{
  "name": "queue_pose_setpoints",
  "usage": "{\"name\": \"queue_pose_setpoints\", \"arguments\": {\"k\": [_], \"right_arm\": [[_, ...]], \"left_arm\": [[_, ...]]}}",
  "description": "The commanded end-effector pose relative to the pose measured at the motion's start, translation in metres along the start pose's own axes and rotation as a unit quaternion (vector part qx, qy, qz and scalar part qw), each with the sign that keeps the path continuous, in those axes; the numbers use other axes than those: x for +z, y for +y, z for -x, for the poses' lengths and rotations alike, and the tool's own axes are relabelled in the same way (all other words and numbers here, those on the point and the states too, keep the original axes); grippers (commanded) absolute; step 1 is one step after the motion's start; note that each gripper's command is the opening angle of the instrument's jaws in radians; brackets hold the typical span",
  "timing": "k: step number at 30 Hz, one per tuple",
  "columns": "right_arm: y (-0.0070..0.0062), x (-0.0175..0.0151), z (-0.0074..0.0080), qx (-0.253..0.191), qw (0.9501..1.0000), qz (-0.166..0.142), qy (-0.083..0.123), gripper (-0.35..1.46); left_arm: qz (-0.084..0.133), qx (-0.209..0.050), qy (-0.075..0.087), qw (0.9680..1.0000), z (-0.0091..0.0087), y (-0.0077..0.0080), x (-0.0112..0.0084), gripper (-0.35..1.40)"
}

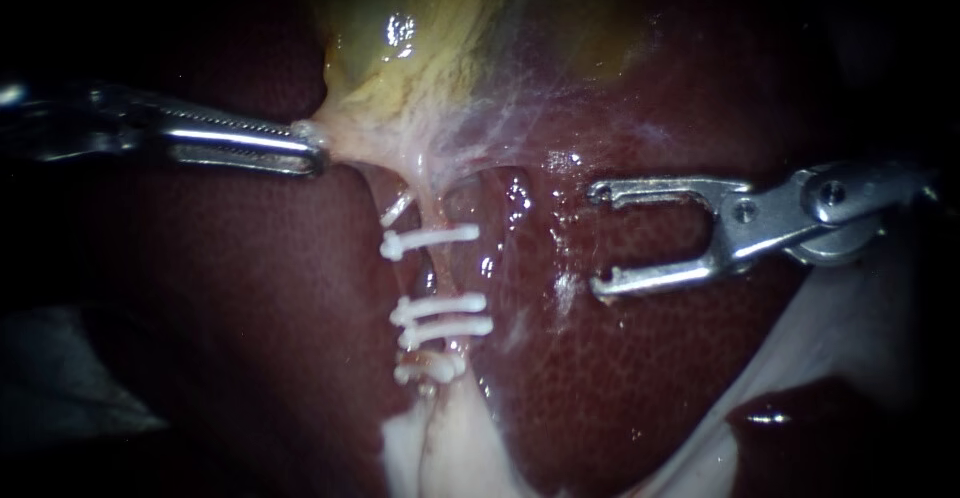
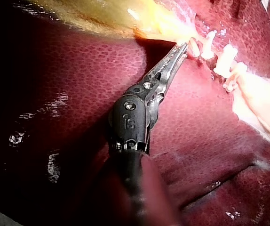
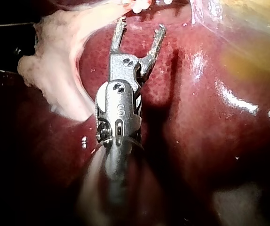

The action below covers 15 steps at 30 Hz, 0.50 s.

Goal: Going back third clip right tube

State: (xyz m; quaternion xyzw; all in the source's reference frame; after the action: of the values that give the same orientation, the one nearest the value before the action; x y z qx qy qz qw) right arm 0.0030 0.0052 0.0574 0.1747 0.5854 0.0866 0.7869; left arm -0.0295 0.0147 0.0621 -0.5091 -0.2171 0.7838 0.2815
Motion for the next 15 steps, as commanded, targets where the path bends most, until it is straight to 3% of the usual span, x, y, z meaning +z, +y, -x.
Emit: {"name": "queue_pose_setpoints", "arguments": {"k": [1,7,15], "right_arm": [[-0.0002,0.0001,0.0000,0.000,1.0000,0.001,-0.001,0.50],[-0.0006,0.0001,0.0003,-0.002,1.0000,0.003,-0.002,0.50],[-0.0009,-0.0003,0.0003,-0.001,1.0000,0.007,-0.003,0.50]], "left_arm": [[-0.002,0.000,0.000,1.0000,0.0002,0.0000,0.0003,-0.35],[-0.007,0.003,0.001,1.0000,0.0011,-0.0002,0.0017,-0.35],[-0.007,0.009,-0.001,0.9999,0.0022,-0.0018,0.0038,-0.35]]}}
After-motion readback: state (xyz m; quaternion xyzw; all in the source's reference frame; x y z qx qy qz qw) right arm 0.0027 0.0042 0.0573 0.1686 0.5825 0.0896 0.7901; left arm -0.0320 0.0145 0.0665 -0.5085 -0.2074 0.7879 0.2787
